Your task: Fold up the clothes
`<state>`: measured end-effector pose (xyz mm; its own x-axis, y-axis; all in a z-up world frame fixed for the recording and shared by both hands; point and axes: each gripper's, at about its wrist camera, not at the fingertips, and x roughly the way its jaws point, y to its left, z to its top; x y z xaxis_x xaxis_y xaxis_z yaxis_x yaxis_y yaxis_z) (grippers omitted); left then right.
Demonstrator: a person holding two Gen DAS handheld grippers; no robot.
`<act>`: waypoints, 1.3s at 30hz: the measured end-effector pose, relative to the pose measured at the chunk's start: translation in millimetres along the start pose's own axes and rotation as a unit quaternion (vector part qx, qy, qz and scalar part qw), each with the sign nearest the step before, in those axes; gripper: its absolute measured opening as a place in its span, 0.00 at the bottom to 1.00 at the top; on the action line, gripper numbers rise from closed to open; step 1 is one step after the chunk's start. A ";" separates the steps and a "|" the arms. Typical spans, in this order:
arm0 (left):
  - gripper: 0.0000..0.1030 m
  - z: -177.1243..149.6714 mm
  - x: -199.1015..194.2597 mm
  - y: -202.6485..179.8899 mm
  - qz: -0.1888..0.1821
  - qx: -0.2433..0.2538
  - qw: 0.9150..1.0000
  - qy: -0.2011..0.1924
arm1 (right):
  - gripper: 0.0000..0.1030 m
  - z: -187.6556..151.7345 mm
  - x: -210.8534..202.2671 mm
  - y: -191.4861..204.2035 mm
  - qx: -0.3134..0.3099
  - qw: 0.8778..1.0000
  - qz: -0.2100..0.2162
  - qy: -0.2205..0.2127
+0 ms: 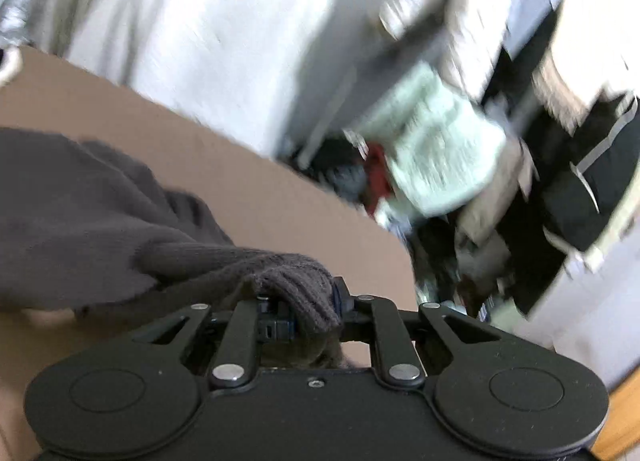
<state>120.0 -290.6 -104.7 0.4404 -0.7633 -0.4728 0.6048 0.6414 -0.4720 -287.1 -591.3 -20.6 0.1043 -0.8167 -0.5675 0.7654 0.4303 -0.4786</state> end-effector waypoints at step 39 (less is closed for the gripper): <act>0.06 -9.2 62.6 -42.8 0.033 0.095 0.991 0.086 | 0.16 -28.6 61.0 -4.7 0.274 0.942 0.185 -0.061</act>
<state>115.6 -365.2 -120.9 0.3738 -0.6844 -0.6260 0.6996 0.6512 -0.2941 -302.5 -632.2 -72.1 0.4745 -0.7022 -0.5309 0.8719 0.4579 0.1736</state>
